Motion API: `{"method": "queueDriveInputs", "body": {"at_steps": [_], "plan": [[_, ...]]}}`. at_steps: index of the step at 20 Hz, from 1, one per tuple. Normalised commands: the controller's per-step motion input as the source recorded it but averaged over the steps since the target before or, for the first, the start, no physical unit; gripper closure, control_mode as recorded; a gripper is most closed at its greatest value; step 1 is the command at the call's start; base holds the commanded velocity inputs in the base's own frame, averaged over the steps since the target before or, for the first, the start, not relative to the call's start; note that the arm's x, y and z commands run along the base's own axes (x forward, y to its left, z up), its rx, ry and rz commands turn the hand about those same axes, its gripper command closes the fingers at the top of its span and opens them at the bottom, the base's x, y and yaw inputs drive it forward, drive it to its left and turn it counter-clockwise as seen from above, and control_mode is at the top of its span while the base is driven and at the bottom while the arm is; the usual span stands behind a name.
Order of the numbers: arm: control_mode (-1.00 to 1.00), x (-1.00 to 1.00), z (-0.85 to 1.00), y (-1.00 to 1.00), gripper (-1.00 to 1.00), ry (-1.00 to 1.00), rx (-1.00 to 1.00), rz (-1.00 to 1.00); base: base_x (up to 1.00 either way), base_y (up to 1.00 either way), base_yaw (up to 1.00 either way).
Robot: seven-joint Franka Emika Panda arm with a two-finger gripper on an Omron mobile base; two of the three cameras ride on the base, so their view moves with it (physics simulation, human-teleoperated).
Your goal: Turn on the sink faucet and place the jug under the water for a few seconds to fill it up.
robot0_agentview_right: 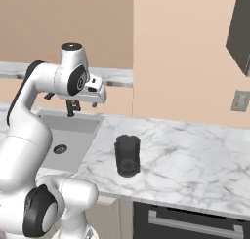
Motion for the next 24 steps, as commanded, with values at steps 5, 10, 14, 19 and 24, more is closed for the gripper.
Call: {"method": "queueDriveInputs", "body": {"at_steps": [5,10,14,19,24], "plan": [[1.00,0.00,0.00,0.00,-1.00,0.00,0.00,0.00,0.00,0.49,0.00],[1.00,0.00,0.00,0.00,-1.00,0.00,0.00,0.00,0.01,0.46,0.00],[1.00,0.00,0.00,0.00,-1.00,0.00,0.00,0.00,0.02,0.23,0.00],[1.00,0.00,0.00,0.00,-1.00,0.00,0.00,0.00,0.01,0.06,0.00],[1.00,0.00,0.00,0.00,-1.00,0.00,0.00,0.00,0.07,0.00,0.00]]}}
